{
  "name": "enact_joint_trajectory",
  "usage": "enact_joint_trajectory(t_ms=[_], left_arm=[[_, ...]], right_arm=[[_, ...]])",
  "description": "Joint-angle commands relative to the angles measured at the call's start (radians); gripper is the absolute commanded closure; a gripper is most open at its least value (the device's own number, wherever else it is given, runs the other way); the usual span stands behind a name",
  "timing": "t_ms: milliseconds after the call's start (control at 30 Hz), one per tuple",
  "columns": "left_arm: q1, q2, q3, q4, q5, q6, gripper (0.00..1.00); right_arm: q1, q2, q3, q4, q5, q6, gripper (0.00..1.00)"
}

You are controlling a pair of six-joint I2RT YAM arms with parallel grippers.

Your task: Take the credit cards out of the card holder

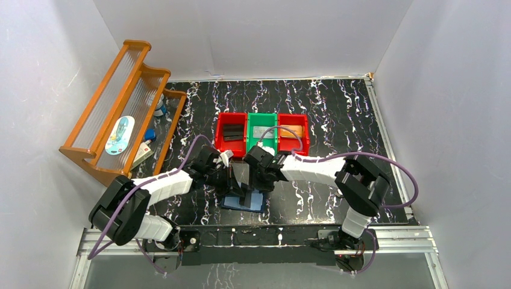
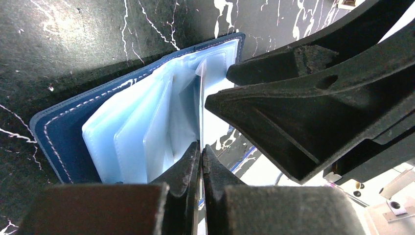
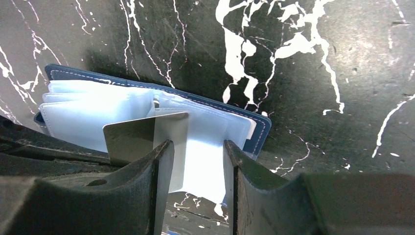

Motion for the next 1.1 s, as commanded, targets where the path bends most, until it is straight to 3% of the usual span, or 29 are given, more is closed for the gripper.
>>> enact_joint_trajectory(t_ms=[0,633,867,1067], left_arm=[[-0.004,-0.045,0.018,-0.023,0.010,0.005,1.00],[-0.003,-0.076,0.086,-0.168,-0.065,0.075,1.00],[-0.003,-0.156,0.117,-0.226,-0.153,0.079,1.00],[-0.003,-0.232,0.185,-0.364,-0.309,0.128,1.00]], right_arm=[[0.010,0.014,0.039,-0.068,0.059,-0.008,0.50],[0.009,0.002,0.036,-0.059,0.060,-0.009,0.53],[0.009,-0.052,0.010,-0.023,0.065,-0.011,0.52],[0.009,-0.101,-0.006,0.023,0.068,-0.018,0.51]])
